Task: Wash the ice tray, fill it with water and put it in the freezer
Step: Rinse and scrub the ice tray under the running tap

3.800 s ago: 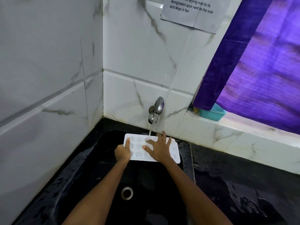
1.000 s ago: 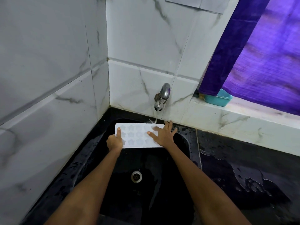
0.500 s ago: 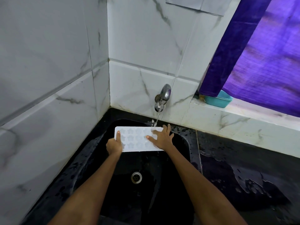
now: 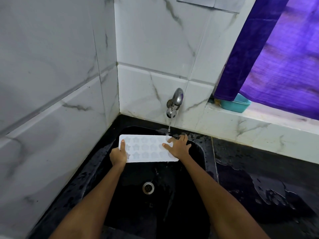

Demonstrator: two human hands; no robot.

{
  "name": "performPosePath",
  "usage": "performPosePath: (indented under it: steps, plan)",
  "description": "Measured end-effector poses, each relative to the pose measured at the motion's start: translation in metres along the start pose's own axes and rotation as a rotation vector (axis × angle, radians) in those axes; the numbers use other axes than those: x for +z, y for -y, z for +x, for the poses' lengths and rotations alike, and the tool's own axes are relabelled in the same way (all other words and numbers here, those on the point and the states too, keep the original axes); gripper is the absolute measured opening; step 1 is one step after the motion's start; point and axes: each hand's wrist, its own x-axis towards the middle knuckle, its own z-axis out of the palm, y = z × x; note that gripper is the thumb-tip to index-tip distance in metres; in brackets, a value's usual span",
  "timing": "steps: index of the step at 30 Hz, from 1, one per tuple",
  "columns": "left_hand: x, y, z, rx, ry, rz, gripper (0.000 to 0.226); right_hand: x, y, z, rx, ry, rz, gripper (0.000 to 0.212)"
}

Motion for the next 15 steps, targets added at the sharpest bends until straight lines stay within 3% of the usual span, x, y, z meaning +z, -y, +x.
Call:
performPosePath:
  steps: [3, 6, 8, 10, 13, 15]
  plan:
    - [0.006, 0.004, 0.002, 0.009, 0.000, -0.006, 0.061, 0.007, 0.005, 0.002, 0.025, 0.049, 0.075, 0.050]
    - [0.006, 0.013, 0.008, 0.044, 0.032, -0.040, 0.057, 0.011, 0.002, -0.003, -0.006, -0.034, 0.487, 0.055]
    - [0.002, 0.018, 0.011, 0.076, 0.119, -0.074, 0.045, 0.009, -0.010, -0.007, 0.091, -0.099, 0.635, 0.064]
    - [0.002, 0.023, 0.012, 0.111, 0.247, -0.041, 0.036, 0.012, -0.026, -0.008, 0.186, -0.132, 0.575, 0.059]
    - [0.003, 0.034, 0.012, 0.195, 0.389, 0.103, 0.030, 0.023, -0.050, -0.018, 0.208, -0.175, 0.465, 0.022]
    - [0.003, 0.043, 0.011, 0.262, 0.478, 0.228, 0.028, 0.031, -0.065, -0.025, 0.175, -0.263, 0.438, 0.039]
